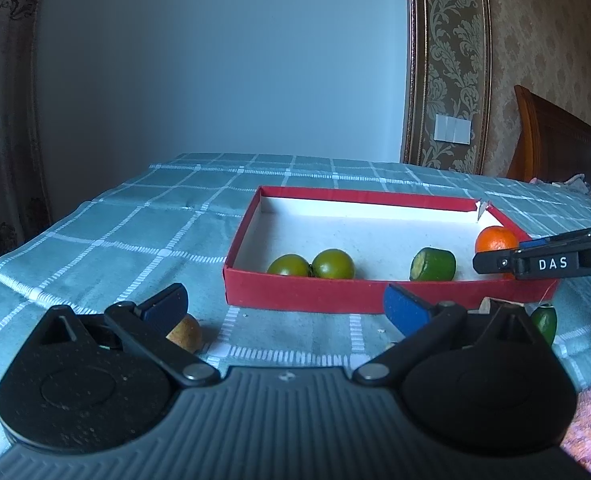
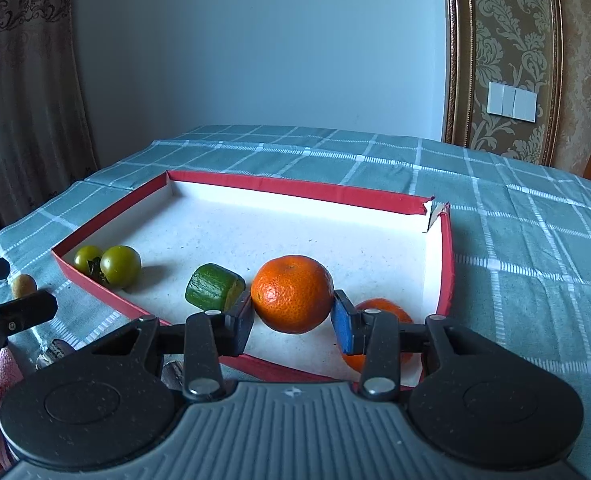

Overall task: Organize fruits
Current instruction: 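Carry the mandarin into the red tray and open the right tool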

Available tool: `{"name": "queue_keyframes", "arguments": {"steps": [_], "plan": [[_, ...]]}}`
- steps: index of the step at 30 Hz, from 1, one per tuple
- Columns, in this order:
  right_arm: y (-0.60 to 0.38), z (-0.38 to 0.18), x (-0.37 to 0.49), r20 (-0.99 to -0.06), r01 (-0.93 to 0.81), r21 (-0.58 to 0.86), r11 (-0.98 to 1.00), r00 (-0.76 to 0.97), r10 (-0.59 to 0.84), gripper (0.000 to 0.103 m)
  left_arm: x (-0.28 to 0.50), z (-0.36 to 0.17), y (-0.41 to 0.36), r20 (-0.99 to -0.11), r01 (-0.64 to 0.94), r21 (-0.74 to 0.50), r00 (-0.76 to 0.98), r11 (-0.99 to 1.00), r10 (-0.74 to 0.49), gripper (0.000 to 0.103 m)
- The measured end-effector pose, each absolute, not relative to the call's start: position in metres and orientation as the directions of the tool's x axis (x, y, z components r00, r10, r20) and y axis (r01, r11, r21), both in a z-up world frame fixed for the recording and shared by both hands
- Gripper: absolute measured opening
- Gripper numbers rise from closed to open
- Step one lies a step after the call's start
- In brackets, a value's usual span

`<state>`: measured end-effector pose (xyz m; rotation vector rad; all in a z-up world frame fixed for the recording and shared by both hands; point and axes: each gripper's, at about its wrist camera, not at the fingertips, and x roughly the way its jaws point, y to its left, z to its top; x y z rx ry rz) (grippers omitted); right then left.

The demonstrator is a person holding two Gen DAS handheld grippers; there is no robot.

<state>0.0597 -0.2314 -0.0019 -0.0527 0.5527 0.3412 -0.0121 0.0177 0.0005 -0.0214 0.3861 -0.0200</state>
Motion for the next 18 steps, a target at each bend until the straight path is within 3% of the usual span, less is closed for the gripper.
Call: {"name": "queue_keyframes", "arguments": {"steps": [18], "plan": [[-0.2281,-0.0041,0.0566,-0.520,-0.341,0.011,0.940,0.801,0.296,0.041,-0.0089,0.0001,0.0187,-0.390,0.007,-0.029,0.921,1.000,-0.018,0.103]]}}
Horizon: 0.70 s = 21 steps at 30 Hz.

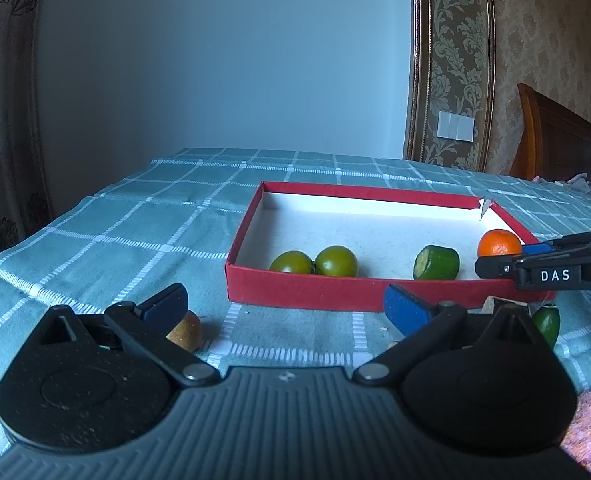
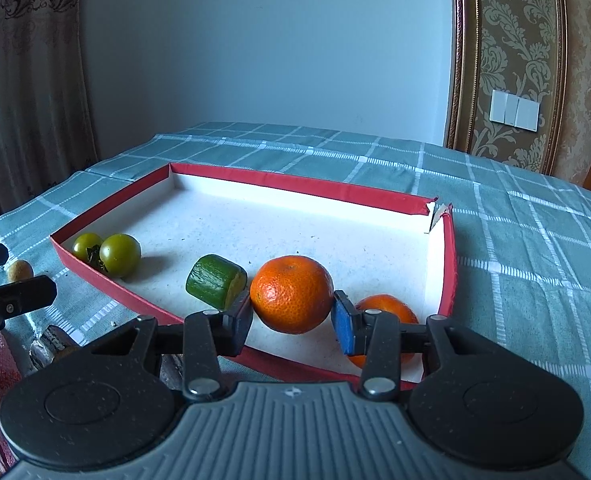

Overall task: Organize fruits
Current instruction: 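Carry the mandarin into the red tray and open the right tool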

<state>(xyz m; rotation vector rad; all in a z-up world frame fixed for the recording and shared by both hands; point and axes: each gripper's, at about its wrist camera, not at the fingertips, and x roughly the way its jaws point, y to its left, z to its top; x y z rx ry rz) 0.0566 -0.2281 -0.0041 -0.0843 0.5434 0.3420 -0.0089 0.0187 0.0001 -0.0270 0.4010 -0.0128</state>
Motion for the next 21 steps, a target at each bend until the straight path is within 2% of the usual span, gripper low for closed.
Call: {"name": "queue_keyframes", "arguments": {"steps": [4,6,9,14,18,21], "plan": [[-0.229,-0.002,0.058,-0.533,-0.339,0.026,0.941,0.791,0.299,0.044,-0.008,0.000,0.020,-0.392,0.003,-0.032,0.920,0.999,-0.016,0.103],[-0.231,0.000,0.058,-0.539,-0.343,0.049,0.938,0.781,0.314,0.054,-0.008,0.000,0.019,-0.393,0.002,-0.033,0.920,0.999,-0.015,0.103],[-0.233,0.006,0.053,-0.536,-0.332,0.060,0.941,0.785,0.311,0.057,-0.008,0.000,0.020,-0.392,0.000,-0.036,0.920,0.999,-0.014,0.103],[-0.256,0.019,0.025,-0.462,-0.299,0.116,0.947,0.828,0.318,0.057,-0.010,0.000,0.021,-0.387,-0.003,-0.045,0.922,0.999,-0.014,0.103],[-0.293,0.017,-0.007,-0.386,-0.207,0.206,0.957,0.881,0.273,0.070,-0.013,0.001,0.021,-0.370,0.004,-0.047,0.929,0.999,-0.021,0.103],[-0.315,0.002,-0.022,-0.378,-0.147,0.261,0.954,0.894,0.242,0.070,-0.016,0.002,0.020,-0.353,-0.002,-0.040,0.935,0.999,-0.012,0.103]]}}
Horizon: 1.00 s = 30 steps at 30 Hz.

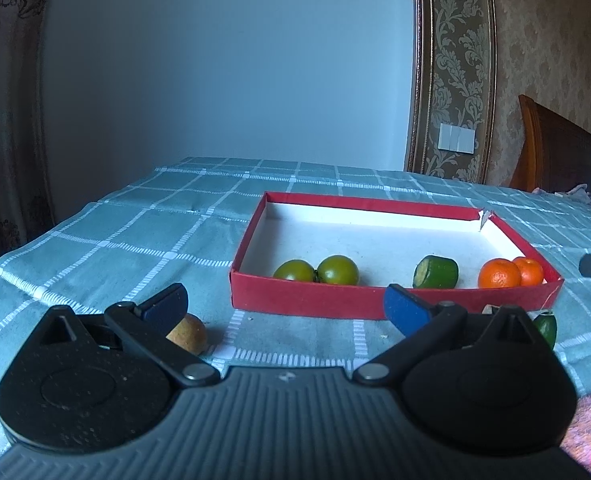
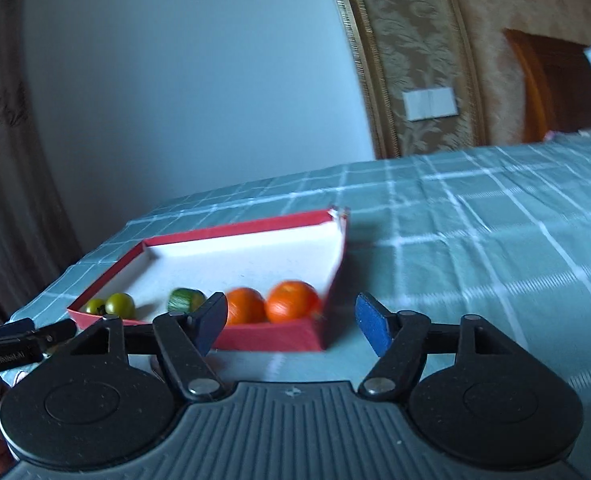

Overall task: Organize fruits
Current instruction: 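Carry the mandarin into the red tray and open the right tool, then reach the left tool to the small brown round fruit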

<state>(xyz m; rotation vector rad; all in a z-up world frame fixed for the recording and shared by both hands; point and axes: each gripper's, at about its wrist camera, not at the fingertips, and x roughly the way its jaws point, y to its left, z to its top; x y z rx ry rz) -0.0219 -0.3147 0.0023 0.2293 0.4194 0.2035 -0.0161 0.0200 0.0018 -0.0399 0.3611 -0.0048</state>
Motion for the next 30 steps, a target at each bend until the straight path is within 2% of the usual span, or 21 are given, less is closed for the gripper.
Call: {"name": "queue_keyframes", "arguments": {"steps": [3,5,9,15,17,18,20,24,26,28,30], "plan": [[-0.329,-0.013,-0.022,-0.409,-0.087,0.313,0.946,0.887,0.216,0.071,-0.021,0.003,0.022,-0.326,-0.014,-0.047,0.945,0.999,-0.002,0.103],[-0.339,-0.016,-0.022,-0.396,-0.061,0.372,0.926,0.892,0.218,0.071,-0.026,0.006,0.028,-0.299,-0.023,-0.077,0.954,0.997,-0.001,0.103],[-0.344,-0.020,-0.018,-0.419,-0.042,0.397,0.917,0.881,0.222,0.071,-0.043,0.008,0.046,-0.277,-0.034,-0.102,0.961,0.994,0.004,0.103],[-0.345,-0.022,-0.019,-0.413,-0.045,0.415,0.909,0.881,0.233,0.071,-0.074,0.003,0.053,-0.267,-0.030,-0.011,0.963,0.999,0.026,0.103],[-0.347,-0.023,-0.019,-0.410,-0.044,0.426,0.904,0.881,0.236,0.071,-0.076,0.001,0.049,-0.277,-0.043,0.037,0.960,0.998,0.052,0.098],[-0.347,-0.023,-0.019,-0.410,-0.045,0.429,0.902,0.880,0.239,0.071,-0.075,0.000,0.047,-0.285,-0.043,0.051,0.957,0.998,0.056,0.091],[-0.348,-0.023,-0.019,-0.408,-0.044,0.432,0.901,0.882,0.238,0.071,-0.071,0.000,0.045,-0.302,-0.040,0.045,0.952,0.998,0.052,0.090],[-0.349,-0.023,-0.019,-0.405,-0.040,0.440,0.897,0.883,0.238,0.071,-0.049,0.001,0.045,-0.353,-0.134,0.055,0.924,0.989,0.145,0.090],[-0.349,-0.023,-0.019,-0.404,-0.040,0.440,0.897,0.883,0.238,0.071,-0.034,0.001,0.046,-0.389,-0.171,0.064,0.903,0.983,0.182,0.085],[-0.350,-0.023,-0.019,-0.406,-0.040,0.441,0.897,0.882,0.239,0.071,-0.018,-0.002,0.047,-0.433,-0.193,0.072,0.878,0.978,0.206,0.071],[-0.350,-0.023,-0.020,-0.406,-0.036,0.444,0.896,0.883,0.237,0.071,-0.004,-0.006,0.049,-0.481,-0.199,0.062,0.853,0.978,0.204,0.061]]}}
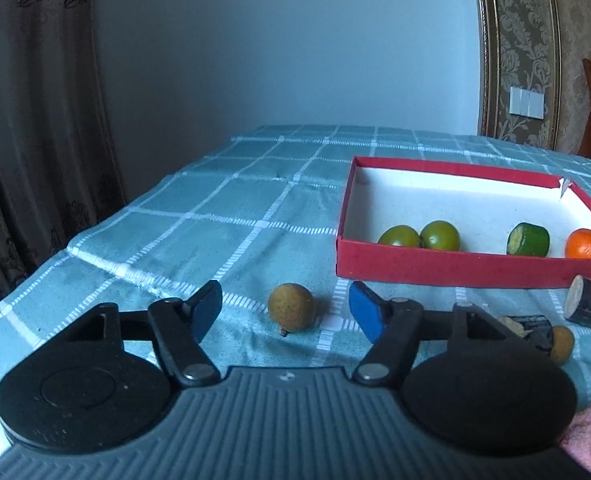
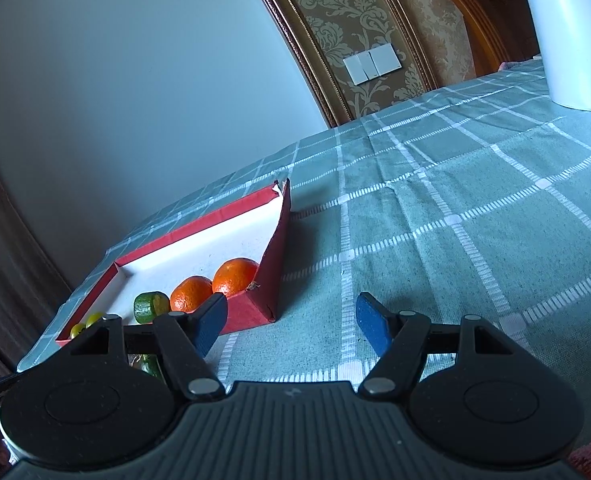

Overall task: Organize fruits
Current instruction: 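Reach the left tool to the small brown round fruit, then close the left tool on the brown fruit and lift it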

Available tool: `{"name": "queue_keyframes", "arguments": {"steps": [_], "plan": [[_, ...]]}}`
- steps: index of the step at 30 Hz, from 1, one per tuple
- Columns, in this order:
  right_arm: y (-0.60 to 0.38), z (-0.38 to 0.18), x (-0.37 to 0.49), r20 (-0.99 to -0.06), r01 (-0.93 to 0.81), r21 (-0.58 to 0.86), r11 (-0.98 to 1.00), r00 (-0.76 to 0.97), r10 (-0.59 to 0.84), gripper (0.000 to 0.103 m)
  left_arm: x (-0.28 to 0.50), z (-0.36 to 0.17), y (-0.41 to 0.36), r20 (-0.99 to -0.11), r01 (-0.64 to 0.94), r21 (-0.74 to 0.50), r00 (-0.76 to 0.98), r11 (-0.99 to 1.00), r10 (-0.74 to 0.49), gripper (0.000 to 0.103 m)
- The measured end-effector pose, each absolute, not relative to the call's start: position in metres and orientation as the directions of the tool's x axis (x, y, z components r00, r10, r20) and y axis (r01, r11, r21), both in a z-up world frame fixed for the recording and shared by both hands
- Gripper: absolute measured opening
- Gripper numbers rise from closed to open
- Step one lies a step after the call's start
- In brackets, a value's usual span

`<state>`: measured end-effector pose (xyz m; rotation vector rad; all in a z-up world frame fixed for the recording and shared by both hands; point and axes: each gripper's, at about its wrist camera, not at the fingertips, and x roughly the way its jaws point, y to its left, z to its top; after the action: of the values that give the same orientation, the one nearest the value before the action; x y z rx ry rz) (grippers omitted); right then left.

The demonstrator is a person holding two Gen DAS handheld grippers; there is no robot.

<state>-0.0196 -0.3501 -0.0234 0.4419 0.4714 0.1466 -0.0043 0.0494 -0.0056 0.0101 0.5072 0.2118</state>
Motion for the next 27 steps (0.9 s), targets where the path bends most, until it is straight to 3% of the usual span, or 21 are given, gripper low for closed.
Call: {"name": "queue_keyframes", "arguments": {"steps": [1,3,7,10,27], "plan": [[-0.351,-0.023,-0.020,-0.406,-0.034,0.445,0.895,0.883,0.236,0.071,0.001,-0.007,0.051,-0.503,-0.202,0.060,0.840,0.977,0.205,0.050],[-0.351,-0.024,-0.020,-0.406,-0.031,0.448,0.893,0.884,0.234,0.071,0.011,-0.011,0.053,-0.546,-0.204,0.052,0.814,0.977,0.199,0.041],[-0.351,-0.024,-0.020,-0.406,-0.030,0.449,0.893,0.883,0.234,0.071,0.014,-0.012,0.056,-0.548,-0.208,0.048,0.812,0.977,0.200,0.037],[-0.350,-0.024,-0.020,-0.405,-0.030,0.451,0.892,0.884,0.235,0.071,0.013,-0.012,0.054,-0.541,-0.189,0.055,0.820,0.980,0.189,0.026],[-0.351,-0.024,-0.019,-0.404,-0.026,0.453,0.891,0.885,0.231,0.071,-0.011,0.010,0.022,-0.415,-0.103,0.034,0.904,0.994,0.108,0.025]]}}
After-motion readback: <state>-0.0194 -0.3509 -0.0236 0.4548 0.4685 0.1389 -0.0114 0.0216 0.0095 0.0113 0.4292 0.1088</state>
